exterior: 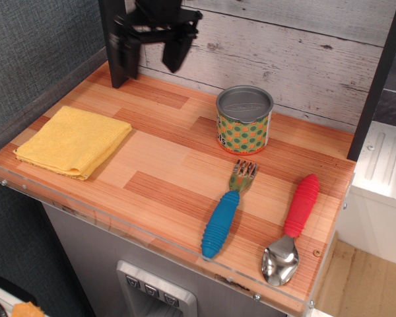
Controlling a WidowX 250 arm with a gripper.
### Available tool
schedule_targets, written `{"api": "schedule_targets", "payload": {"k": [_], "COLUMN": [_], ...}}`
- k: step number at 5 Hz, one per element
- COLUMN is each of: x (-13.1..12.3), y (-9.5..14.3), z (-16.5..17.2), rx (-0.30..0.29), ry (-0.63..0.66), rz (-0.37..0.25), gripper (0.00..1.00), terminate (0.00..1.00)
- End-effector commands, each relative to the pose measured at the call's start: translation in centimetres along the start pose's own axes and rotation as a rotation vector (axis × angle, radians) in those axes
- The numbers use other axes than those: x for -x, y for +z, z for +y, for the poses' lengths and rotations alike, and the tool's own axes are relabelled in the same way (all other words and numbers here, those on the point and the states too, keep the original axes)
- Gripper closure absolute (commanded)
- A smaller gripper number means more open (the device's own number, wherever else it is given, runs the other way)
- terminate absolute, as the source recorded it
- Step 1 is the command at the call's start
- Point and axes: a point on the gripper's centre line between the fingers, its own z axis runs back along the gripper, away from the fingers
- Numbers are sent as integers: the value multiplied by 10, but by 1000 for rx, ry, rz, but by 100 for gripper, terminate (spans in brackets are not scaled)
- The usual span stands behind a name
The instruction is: Slide the can so that it's near the blue fork.
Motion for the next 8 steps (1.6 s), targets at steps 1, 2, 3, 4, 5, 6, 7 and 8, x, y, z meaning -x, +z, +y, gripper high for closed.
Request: {"api": "schedule_targets", "payload": {"k": [1,2,3,4,5,6,7,8], "x": [-16,-12,-6,9,25,33,33,33], "y": [9,-1,-13,-24,-40,-55,-55,-55], "z": [46,65,83,98,108,105,105,105], "rx": [88,137,171,135,116,66,66,66], "ry": [-323,-464,-555,-616,-685,-700,-700,-700], "rz": [11,60,57,18,-4,17,17,17], "gripper": [0,0,0,0,0,0,0,0], "terminate": [0,0,0,0,0,0,0,100]}}
